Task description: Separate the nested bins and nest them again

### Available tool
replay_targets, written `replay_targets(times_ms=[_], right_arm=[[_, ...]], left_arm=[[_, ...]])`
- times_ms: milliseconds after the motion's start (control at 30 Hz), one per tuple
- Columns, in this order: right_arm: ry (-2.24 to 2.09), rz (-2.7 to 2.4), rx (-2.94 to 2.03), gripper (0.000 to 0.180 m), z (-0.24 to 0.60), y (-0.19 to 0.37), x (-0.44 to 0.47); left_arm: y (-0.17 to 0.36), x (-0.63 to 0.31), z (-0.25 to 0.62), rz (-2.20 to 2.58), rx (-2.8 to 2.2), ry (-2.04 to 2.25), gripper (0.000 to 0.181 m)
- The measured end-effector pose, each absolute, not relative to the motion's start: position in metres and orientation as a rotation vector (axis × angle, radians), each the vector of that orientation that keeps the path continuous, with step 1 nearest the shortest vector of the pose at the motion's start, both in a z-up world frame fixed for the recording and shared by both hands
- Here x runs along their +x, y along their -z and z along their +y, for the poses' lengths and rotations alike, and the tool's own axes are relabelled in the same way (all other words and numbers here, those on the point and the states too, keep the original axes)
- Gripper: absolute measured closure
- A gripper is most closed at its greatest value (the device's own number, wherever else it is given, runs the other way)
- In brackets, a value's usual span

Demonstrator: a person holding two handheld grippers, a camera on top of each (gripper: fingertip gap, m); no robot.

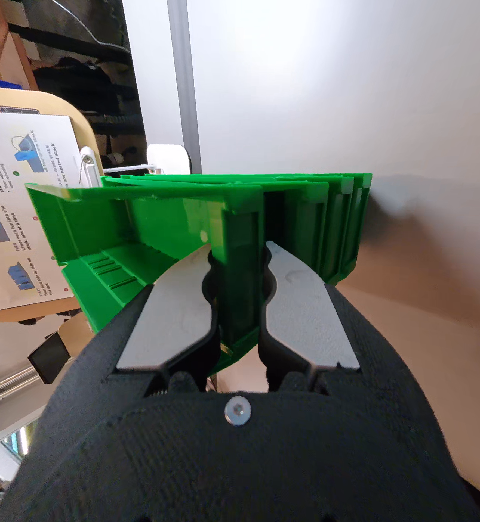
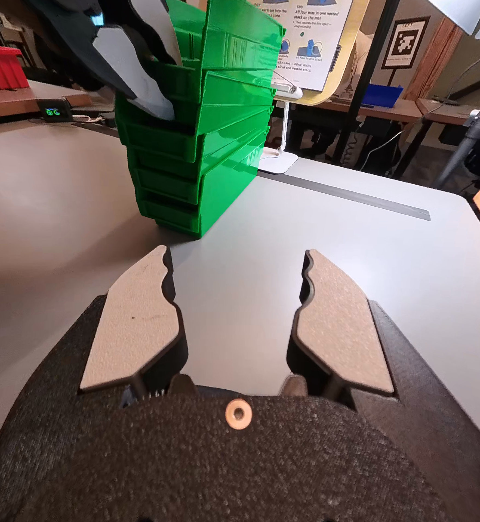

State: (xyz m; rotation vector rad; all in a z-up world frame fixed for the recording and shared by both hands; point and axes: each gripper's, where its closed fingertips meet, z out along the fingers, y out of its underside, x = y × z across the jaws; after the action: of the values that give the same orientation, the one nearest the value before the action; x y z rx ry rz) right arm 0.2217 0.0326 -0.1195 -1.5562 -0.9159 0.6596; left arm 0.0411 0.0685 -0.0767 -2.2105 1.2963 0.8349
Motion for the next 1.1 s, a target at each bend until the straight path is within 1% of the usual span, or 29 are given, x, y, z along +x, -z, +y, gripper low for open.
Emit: replay_targets(times_ms=[167, 200, 233, 300, 433, 533, 633, 733, 800, 867, 900, 967, 1000, 1100], right_arm=[[-0.665, -0.922, -1.559, 0.093, 0.032, 0.121, 0.219], [-0.663, -0.926, -1.56, 0.093, 0.032, 0.121, 0.219], [-0.661, -0.929, -1.56, 0.092, 0.032, 0.122, 0.218], [-0.661, -0.934, -1.558, 0.092, 0.033, 0.122, 0.217], [-0.69, -0.932, -1.567, 0.092, 0.04, 0.123, 0.216], [-0.727, -0.929, -1.565, 0.092, 0.045, 0.122, 0.212], [-0.734, -0.948, -1.551, 0.092, 0.048, 0.12, 0.204], [-0.739, -0.968, -1.517, 0.093, 0.052, 0.116, 0.191], [-0.757, -0.972, -1.503, 0.098, 0.056, 0.114, 0.181], [-0.789, -0.993, -1.503, 0.105, 0.06, 0.117, 0.166], [-0.812, -1.015, -1.502, 0.112, 0.06, 0.119, 0.156], [-0.875, -1.049, -1.496, 0.131, 0.058, 0.124, 0.135], [-0.89, -1.065, -1.496, 0.137, 0.058, 0.128, 0.124], [-0.837, -1.139, -1.526, 0.138, 0.063, 0.147, 0.095]], left_arm=[[0.086, 0.044, 0.066, 1.301, -2.158, -0.776, 0.15], [0.084, 0.046, 0.065, 1.291, -2.144, -0.749, 0.147], [0.081, 0.049, 0.062, 1.282, -2.128, -0.712, 0.139], [0.067, 0.061, 0.054, 1.246, -2.065, -0.598, 0.133], [0.024, 0.073, 0.028, 1.074, -1.891, -0.325, 0.132], [0.0, 0.052, 0.009, 0.902, -1.8, -0.206, 0.133], [-0.003, 0.017, -0.007, 0.761, -1.775, -0.178, 0.134], [0.009, -0.017, -0.02, 0.625, -1.76, -0.142, 0.135], [0.023, -0.041, -0.029, 0.515, -1.751, -0.097, 0.136], [0.044, -0.064, -0.037, 0.416, -1.758, -0.048, 0.139], [0.058, -0.075, -0.041, 0.38, -1.775, -0.031, 0.14], [0.088, -0.094, -0.048, 0.324, -1.83, -0.01, 0.14], [0.101, -0.101, -0.052, 0.305, -1.848, 0.007, 0.141], [0.131, -0.116, -0.061, 0.271, -1.887, 0.034, 0.141]])
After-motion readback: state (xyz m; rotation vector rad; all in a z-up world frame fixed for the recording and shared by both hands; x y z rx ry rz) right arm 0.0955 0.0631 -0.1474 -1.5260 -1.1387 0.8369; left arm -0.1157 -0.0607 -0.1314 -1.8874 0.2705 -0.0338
